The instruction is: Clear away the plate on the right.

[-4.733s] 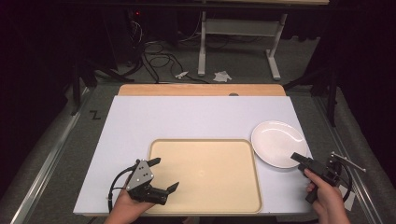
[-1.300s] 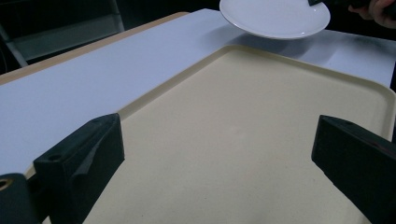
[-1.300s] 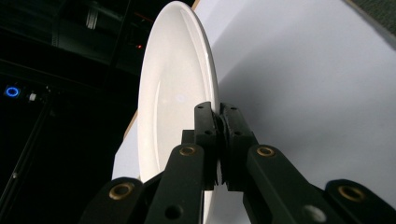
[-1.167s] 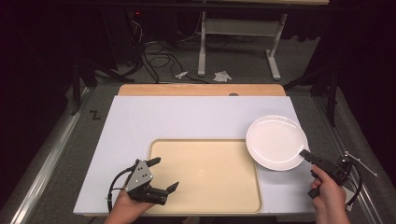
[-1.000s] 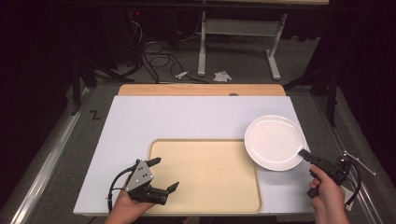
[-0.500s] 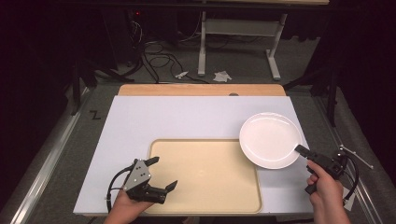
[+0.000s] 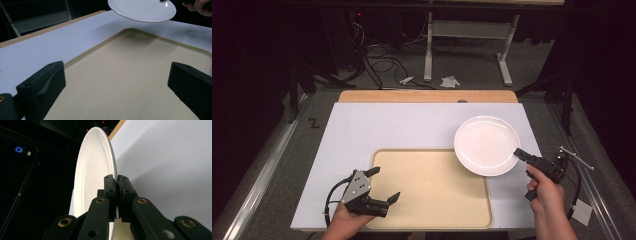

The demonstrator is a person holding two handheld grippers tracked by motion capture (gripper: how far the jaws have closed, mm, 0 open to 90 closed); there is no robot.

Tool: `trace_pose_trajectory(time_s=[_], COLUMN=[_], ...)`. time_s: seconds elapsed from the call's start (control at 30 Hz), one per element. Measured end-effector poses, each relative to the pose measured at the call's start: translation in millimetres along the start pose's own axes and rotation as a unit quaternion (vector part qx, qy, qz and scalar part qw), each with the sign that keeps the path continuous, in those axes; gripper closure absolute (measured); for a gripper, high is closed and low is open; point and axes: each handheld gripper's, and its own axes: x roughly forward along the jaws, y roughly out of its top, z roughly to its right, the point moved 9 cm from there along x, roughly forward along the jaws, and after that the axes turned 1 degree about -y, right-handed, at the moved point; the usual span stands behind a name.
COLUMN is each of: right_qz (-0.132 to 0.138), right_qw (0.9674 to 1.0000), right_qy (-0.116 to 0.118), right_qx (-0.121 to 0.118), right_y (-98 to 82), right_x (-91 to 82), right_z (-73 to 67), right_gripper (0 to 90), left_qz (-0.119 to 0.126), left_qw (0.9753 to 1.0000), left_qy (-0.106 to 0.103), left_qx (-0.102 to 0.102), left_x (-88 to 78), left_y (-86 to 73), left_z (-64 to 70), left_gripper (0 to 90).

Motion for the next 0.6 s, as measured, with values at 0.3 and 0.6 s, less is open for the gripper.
trace_pose_trajectory(time_s=[0.3,0.6], right_qz=[-0.024,-0.045], right_qw=[0.9991,0.9977], right_qy=[0.031,0.039], right_qx=[-0.018,-0.033], right_y=[-25.2,-40.0], right_x=[10.7,18.2], right_z=[-18.2,-32.2], right_gripper=[89.0,89.0], left_qz=[0.019,0.016], left_qw=[0.9997,0.9998], left_qy=[0.015,0.011], left_qx=[0.003,0.007], left_x=[-3.6,-3.5], left_y=[6.3,5.9], left_z=[-1.3,-0.4], left_gripper=[0.2,0.2])
